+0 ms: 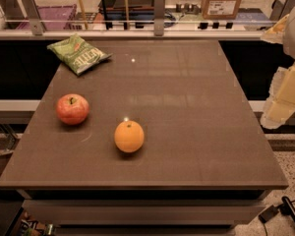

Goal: Move orange near green jalapeno chip bag

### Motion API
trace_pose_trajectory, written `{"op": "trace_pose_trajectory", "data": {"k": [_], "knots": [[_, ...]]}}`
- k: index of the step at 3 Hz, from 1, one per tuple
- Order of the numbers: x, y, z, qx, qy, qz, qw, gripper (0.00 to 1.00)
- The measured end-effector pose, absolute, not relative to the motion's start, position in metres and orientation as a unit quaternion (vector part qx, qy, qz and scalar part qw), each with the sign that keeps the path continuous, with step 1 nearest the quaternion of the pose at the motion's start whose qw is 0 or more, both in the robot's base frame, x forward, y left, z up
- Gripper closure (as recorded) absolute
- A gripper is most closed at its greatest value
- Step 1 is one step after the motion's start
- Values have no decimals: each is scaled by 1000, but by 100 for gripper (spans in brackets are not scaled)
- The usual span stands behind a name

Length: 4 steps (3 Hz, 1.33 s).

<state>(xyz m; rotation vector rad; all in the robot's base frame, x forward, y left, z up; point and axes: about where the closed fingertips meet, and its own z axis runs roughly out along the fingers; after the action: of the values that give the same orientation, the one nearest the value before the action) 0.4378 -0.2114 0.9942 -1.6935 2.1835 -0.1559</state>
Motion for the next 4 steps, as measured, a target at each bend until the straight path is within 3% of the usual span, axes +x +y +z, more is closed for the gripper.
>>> {"op": "trace_pose_trajectory", "data": {"k": [2, 4], "knots": [[437, -209, 997, -604, 771, -52, 195, 0], [430, -176, 986, -625, 733, 41, 264, 0]]}}
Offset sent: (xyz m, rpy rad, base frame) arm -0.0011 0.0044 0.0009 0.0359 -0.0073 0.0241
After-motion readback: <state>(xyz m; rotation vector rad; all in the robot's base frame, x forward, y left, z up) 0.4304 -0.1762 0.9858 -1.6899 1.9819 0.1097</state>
